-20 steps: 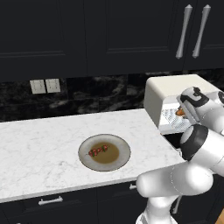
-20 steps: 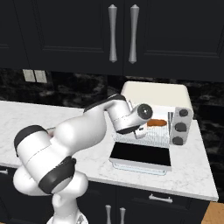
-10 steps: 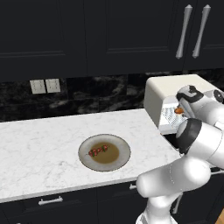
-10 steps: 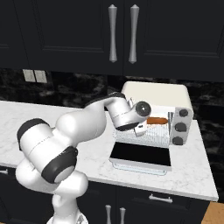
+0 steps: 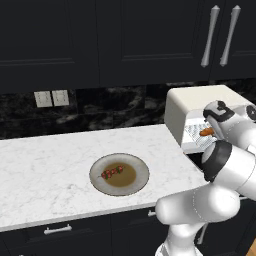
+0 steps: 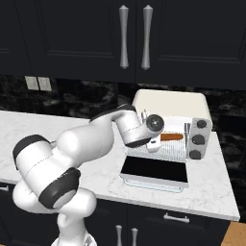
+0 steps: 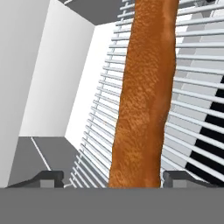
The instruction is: Pick up the kebab skewer and baguette bread, and place them inside the toaster oven. Close the toaster oven door and start by setting the timer.
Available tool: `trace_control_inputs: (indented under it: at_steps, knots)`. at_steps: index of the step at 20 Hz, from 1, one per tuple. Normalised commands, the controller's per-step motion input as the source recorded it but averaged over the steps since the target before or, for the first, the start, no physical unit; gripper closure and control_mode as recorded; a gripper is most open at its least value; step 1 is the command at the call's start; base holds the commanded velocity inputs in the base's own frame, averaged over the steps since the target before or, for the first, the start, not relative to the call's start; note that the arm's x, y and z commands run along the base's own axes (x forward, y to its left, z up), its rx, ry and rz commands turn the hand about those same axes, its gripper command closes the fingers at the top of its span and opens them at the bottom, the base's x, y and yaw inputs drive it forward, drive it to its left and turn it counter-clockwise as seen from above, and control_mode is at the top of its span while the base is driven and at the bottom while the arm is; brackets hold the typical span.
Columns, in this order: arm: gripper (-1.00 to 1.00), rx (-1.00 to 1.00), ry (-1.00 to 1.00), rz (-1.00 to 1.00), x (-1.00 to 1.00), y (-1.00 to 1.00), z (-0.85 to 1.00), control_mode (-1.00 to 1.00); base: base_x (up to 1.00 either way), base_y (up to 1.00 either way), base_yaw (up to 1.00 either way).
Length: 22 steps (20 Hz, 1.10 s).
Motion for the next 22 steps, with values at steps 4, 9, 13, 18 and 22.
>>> trace_control_inputs:
  at_steps: [4,9,13,18,22]
  knots:
    - [-1.0,0.0,0.01,-0.05,-0.04,0.0,0.02,-1.0,0.0,0.0,0.0]
    - [-1.0,0.0,0.13,0.0,-0.42,0.0,0.4,-1.0,0.0,0.0,0.0]
    - [-1.0,-0.06,0.2,0.0,-0.66,0.04,0.68,-1.0,0.0,0.0,0.0]
    - [-1.0,-0.06,0.17,0.01,-0.83,0.48,0.31,-1.0,0.0,0.0,0.0]
    - [-1.0,0.0,0.09,0.05,-0.79,0.68,0.25,-1.0,0.0,0.0,0.0]
